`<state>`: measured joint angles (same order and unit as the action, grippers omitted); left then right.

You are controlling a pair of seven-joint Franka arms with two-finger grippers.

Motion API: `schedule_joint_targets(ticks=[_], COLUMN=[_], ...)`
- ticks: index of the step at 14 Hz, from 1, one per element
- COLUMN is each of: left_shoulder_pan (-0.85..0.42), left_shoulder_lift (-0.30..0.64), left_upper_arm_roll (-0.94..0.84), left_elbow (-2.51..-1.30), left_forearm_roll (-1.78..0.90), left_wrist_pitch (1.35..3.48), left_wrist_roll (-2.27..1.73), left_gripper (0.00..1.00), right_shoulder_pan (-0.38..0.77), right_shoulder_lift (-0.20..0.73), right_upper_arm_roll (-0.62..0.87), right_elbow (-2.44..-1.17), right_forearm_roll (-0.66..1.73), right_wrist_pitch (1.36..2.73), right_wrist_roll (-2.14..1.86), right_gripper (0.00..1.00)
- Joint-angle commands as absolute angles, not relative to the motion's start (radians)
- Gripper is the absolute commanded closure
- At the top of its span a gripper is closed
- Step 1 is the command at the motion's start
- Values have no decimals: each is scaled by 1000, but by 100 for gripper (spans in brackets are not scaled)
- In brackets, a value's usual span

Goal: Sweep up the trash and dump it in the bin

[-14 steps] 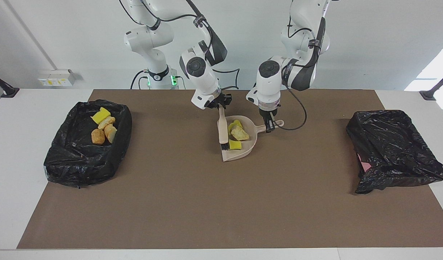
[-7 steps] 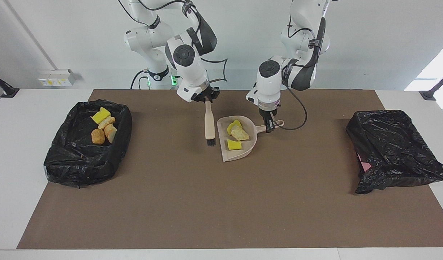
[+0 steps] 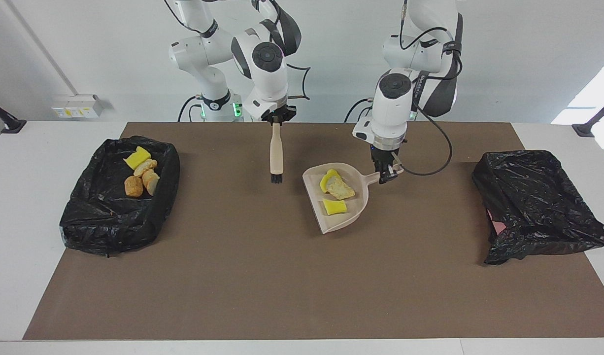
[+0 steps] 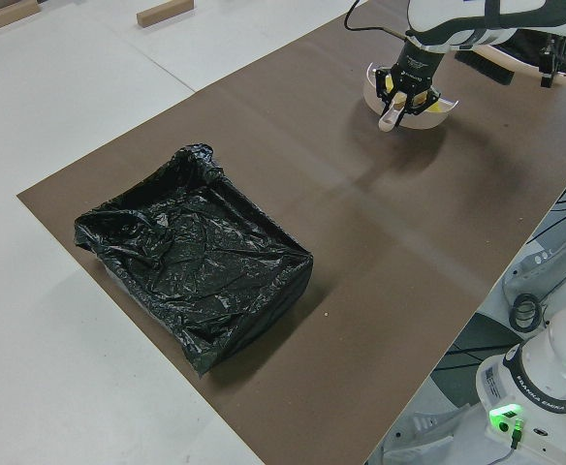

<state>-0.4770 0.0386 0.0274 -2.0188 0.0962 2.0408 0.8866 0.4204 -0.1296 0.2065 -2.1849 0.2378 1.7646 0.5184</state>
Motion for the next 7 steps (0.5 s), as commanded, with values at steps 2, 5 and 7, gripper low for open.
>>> schedule_joint_targets(ticks=[2, 5, 7], left_shoulder_pan=[-370, -289, -215], left_shoulder_lift=[28, 26, 26], left_upper_arm_roll=[26, 28, 28], left_elbow=[-1875, -1824, -1813], left_forearm_roll=[11, 3, 0], left_wrist_pitch=[1895, 1868, 1849], left_wrist_roll=[1029, 1177, 1265], left_gripper=[100, 100, 100], right_shoulder_pan=[503, 575, 627], right_shoulder_lift=[-121, -69, -2], right_upper_arm_roll=[212, 213, 213], right_elbow=[-2233, -2263, -2264], right_forearm_roll=[282, 324, 327], right_wrist_pitch=[1815, 1925, 2006], right_wrist_roll=[584, 670, 680], right_gripper=[100, 100, 100])
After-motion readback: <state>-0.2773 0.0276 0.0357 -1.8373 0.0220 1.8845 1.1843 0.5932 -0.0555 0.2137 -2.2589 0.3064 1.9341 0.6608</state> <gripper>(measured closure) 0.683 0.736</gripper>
